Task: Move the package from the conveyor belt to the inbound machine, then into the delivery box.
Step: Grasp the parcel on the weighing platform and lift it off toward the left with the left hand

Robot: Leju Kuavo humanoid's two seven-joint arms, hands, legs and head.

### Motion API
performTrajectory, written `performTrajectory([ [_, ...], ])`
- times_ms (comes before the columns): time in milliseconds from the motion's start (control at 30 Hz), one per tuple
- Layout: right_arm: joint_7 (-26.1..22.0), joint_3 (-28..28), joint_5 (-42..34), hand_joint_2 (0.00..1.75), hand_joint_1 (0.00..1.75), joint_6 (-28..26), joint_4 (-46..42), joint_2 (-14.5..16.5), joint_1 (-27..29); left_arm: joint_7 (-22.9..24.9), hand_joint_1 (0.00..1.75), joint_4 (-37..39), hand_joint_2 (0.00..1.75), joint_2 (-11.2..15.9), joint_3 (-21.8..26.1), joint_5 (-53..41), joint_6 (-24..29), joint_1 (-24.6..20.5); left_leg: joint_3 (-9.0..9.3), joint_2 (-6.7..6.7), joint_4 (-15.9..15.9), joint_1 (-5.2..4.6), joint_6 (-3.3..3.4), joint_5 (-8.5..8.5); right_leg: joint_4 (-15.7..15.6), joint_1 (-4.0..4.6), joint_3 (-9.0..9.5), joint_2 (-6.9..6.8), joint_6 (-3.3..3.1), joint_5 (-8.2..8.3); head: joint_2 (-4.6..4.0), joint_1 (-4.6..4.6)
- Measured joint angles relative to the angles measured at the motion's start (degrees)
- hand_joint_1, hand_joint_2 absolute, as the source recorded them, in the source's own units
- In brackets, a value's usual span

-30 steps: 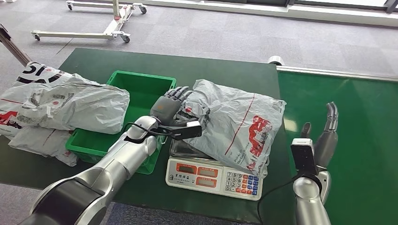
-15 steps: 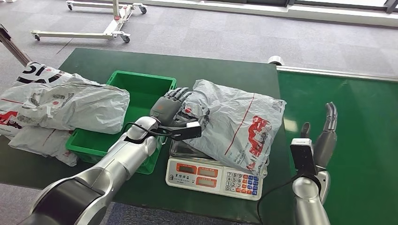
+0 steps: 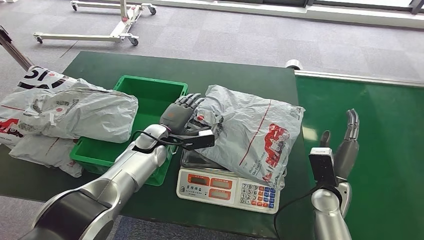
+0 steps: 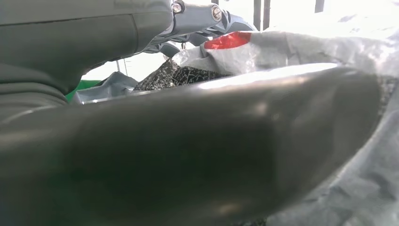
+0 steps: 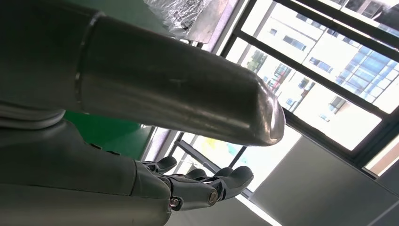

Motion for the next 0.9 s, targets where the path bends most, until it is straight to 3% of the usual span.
performTrajectory([
  [900,0.0,0.0,0.0,0.0,0.0,0.0,0.0,0.0,0.0,0.0,0.0,0.0,0.0,0.0,0.0,0.0,0.0,0.0,0.0,0.0,0.0,0.0,0.0,0.0,0.0,0.0,0.0,0.0,0.0,0.0,0.0,0.0],
])
